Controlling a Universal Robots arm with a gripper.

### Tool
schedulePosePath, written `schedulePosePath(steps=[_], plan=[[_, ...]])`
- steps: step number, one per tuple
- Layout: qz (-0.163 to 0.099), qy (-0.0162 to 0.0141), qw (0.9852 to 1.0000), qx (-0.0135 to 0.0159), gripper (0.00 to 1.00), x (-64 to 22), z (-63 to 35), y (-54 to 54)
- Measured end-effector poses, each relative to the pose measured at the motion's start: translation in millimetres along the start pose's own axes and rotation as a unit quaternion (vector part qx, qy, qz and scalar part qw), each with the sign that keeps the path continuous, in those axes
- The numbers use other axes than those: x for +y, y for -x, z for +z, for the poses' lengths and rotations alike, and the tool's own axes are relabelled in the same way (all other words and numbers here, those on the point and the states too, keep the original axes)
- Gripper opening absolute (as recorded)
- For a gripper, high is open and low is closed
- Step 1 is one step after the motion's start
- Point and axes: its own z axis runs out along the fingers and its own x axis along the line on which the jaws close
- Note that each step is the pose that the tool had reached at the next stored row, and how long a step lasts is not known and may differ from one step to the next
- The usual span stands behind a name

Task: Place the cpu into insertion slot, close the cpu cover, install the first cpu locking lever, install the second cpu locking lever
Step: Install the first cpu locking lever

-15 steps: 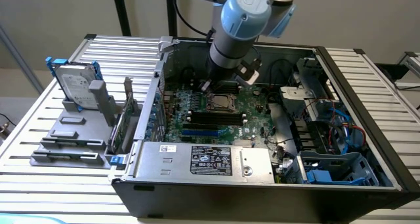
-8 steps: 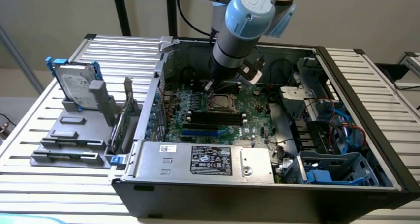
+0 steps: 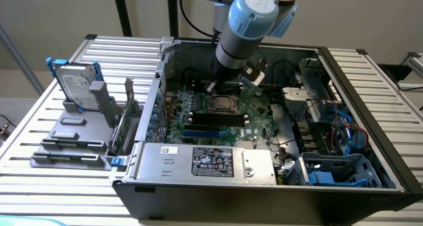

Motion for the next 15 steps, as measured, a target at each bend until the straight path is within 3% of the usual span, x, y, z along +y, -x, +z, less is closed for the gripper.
schedulePosePath(steps=[15], plan=[[0.001,0.0015,1.0000,-0.0036,0.11,2.2,2.2,-5.0]])
